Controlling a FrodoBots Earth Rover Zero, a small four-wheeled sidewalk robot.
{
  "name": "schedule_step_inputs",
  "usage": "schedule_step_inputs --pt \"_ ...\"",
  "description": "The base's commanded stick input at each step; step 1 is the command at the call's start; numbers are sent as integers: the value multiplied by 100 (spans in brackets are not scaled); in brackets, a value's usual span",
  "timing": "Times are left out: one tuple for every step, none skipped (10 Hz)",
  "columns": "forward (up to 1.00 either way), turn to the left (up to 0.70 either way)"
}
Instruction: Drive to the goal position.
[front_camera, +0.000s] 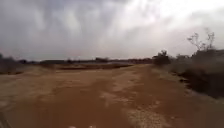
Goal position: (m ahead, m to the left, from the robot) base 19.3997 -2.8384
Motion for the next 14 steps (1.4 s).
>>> schedule_step_inputs --pt "50 -4" --pt "50 -21" --pt "50 -43" --pt "50 -50" --pt "50 -50" --pt "50 -50" --pt "50 -50" --pt "50 -50" --pt "50 -50" --pt "50 -50" --pt "50 -45" --pt "50 -15" --pt "50 0" --pt "50 0"
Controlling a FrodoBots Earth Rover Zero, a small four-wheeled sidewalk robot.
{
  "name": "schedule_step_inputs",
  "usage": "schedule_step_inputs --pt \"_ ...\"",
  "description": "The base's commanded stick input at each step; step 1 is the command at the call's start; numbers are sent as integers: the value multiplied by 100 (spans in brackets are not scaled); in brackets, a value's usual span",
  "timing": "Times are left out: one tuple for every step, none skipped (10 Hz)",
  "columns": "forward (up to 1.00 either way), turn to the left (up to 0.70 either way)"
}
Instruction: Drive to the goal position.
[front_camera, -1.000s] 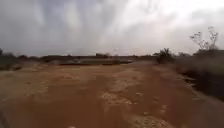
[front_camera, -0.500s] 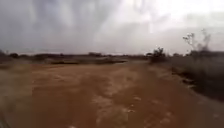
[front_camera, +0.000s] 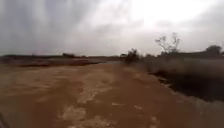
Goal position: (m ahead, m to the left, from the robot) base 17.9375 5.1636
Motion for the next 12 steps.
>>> schedule_step_inputs --pt "50 0" --pt "50 0" --pt "50 0" --pt "50 0" --pt "50 0" --pt "50 0" --pt "50 0" --pt "50 0" --pt "50 0" --pt "50 0" --pt "50 0" --pt "50 0"
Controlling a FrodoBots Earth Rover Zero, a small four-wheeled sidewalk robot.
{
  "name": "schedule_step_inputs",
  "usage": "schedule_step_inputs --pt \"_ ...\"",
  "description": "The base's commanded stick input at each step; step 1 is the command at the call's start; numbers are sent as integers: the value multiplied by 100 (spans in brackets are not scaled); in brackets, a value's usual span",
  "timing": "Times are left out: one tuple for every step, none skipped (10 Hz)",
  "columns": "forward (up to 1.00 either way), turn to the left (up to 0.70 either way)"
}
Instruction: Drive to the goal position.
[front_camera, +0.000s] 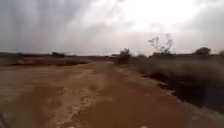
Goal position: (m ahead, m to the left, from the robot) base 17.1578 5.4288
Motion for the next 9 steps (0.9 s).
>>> schedule_step_inputs --pt "50 0" --pt "50 0" --pt "50 0" --pt "50 0" --pt "50 0" --pt "50 0" --pt "50 0" --pt "50 0" --pt "50 0"
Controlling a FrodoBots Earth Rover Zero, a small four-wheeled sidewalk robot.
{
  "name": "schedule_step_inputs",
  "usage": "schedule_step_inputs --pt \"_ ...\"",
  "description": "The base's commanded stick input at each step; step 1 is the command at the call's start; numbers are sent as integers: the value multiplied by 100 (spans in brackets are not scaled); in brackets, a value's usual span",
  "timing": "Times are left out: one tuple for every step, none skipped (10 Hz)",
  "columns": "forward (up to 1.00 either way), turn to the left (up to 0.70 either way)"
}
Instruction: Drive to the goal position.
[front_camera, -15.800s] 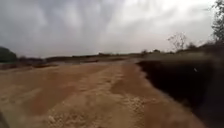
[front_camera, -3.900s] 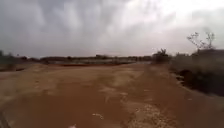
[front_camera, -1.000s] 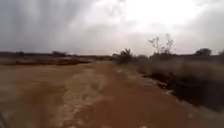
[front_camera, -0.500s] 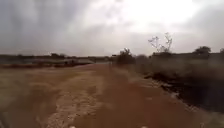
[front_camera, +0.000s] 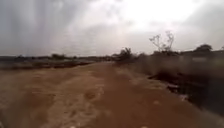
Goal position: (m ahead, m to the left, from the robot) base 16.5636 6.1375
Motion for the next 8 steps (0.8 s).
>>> schedule_step_inputs --pt "50 0" --pt "50 0" --pt "50 0" --pt "50 0" --pt "50 0" --pt "50 0" --pt "50 0" --pt "50 0"
